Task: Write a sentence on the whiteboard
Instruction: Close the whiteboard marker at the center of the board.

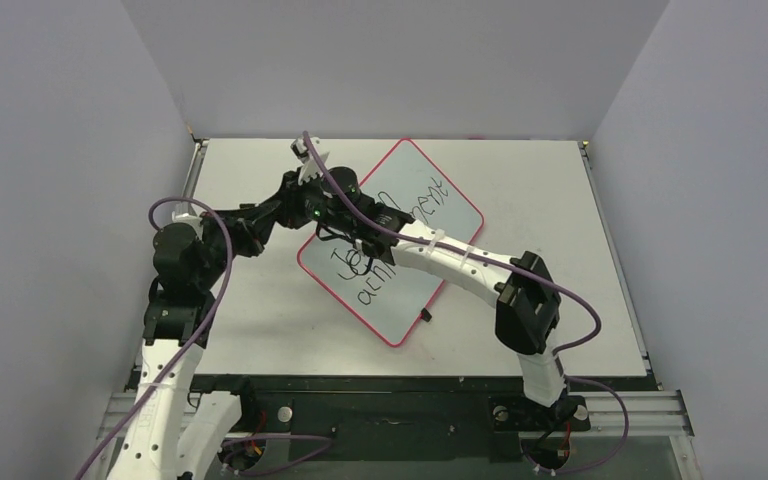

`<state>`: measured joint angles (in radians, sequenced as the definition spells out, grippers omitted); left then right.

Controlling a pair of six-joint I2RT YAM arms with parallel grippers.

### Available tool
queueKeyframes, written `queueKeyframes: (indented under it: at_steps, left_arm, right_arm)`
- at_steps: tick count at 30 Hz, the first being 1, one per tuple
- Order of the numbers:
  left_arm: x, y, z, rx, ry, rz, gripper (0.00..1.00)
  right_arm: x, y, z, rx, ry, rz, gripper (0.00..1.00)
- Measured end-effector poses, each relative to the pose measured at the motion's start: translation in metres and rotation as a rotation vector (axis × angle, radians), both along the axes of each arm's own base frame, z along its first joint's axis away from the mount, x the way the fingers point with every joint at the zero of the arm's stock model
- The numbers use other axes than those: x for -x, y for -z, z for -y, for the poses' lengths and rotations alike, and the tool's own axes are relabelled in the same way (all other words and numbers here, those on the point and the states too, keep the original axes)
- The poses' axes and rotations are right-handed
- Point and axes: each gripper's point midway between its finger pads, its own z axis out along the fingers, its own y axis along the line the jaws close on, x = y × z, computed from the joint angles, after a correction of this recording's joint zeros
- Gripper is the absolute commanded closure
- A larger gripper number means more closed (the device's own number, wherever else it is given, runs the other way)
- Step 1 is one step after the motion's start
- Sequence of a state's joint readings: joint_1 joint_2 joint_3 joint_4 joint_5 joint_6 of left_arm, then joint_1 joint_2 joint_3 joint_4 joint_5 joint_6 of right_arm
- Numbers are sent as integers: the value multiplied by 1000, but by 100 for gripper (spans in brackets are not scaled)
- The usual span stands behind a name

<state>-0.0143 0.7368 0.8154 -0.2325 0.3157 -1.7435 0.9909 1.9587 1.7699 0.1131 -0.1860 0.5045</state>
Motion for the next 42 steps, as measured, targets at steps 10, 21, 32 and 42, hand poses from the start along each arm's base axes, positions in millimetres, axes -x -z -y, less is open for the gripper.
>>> queueKeyframes:
  at_steps: [10,21,32,42]
  left_arm:
    - [10,-21,19,-38,55,64,68]
    - [19,-42,-1,-106,-15,78,59]
    - [14,-32,-11,-109,-53,3,59]
    - [11,-25,-5,-79,-22,-27,59]
  right_arm:
    - [1,31,1,32,-4,-135,100]
    - [-31,14,61,44,94,-101,100]
    - [0,-44,102,-28,47,92,100]
    - [33,-38,83,-9,-63,188,100]
